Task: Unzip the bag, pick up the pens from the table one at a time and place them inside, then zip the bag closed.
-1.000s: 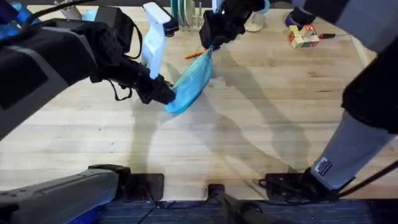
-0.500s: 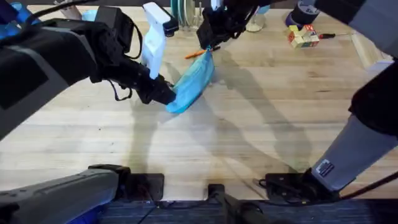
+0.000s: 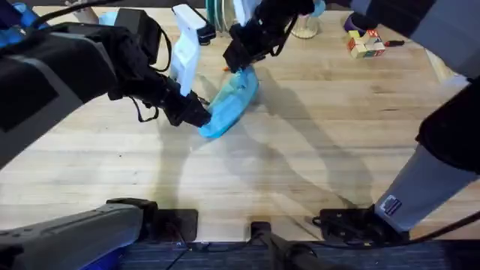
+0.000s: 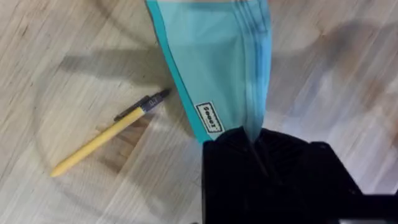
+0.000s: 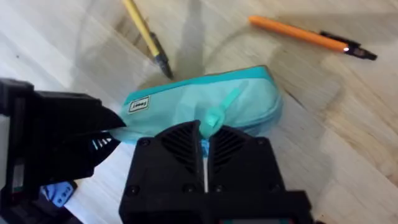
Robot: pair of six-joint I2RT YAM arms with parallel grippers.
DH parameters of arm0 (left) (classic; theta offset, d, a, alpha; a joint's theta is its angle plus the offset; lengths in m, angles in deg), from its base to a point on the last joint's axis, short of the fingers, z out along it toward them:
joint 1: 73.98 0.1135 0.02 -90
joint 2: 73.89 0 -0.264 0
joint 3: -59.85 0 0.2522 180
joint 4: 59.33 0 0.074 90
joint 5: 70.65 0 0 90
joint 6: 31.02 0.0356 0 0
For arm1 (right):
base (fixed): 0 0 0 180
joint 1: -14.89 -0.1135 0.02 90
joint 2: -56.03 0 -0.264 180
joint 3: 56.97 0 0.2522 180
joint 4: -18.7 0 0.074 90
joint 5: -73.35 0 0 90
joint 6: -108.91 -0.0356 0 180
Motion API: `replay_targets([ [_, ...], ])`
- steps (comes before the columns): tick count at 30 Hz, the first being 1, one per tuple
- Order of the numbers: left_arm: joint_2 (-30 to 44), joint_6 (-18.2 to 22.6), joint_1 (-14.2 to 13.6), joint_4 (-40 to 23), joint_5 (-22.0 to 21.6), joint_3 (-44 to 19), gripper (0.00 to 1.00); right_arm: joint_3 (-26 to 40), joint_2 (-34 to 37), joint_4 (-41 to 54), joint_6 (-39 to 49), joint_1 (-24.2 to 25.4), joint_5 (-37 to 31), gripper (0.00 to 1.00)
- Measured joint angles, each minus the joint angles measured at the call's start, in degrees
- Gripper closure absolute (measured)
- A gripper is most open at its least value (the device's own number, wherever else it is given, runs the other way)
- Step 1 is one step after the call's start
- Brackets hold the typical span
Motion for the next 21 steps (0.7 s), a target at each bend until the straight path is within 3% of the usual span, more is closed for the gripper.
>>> replay_targets([
  [11, 0.00, -0.02, 0.00, -1.24, -2.40, 0.07, 0.959, 0.00, 0.00, 4.50, 7.15, -4.29, -0.46, 0.967],
  [21, 0.00, 0.00, 0.07, -0.90, -2.93, 0.07, 0.959, 0.00, 0.00, 6.72, 9.60, -4.06, -0.67, 0.967],
])
